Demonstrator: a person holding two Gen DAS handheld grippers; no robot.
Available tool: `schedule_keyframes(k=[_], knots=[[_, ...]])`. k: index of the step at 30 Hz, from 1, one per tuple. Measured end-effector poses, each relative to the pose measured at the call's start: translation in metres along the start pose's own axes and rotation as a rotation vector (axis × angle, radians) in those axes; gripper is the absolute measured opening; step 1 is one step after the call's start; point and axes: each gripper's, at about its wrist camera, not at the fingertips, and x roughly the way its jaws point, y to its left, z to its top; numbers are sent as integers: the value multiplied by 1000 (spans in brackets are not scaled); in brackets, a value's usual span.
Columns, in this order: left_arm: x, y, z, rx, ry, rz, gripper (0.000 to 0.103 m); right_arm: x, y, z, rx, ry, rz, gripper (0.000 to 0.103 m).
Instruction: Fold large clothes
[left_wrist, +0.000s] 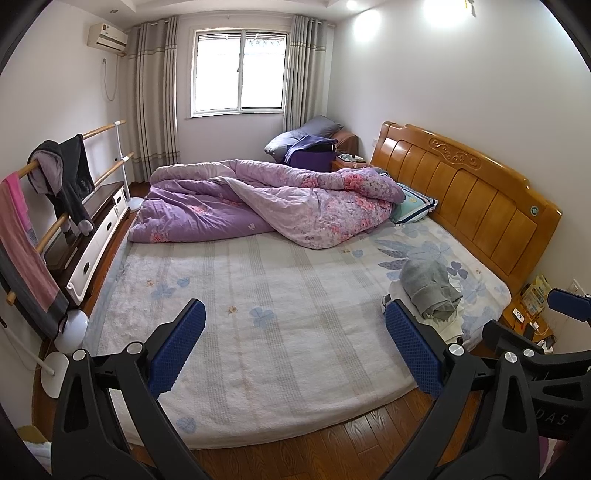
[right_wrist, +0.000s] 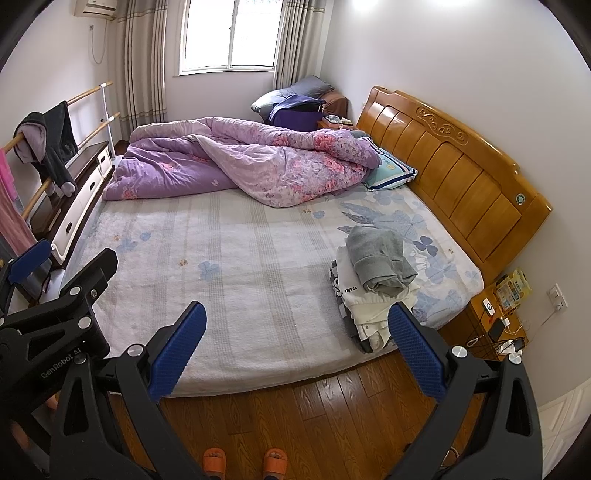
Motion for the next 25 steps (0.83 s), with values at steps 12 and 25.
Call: schedule_keyframes(k=[12, 25], knots=[[2, -1, -4, -3, 8, 5, 98, 3, -1, 2, -2, 3, 2, 95], [11, -5, -10, -24, 47, 17, 98, 19, -8, 1, -9, 25, 22, 95]])
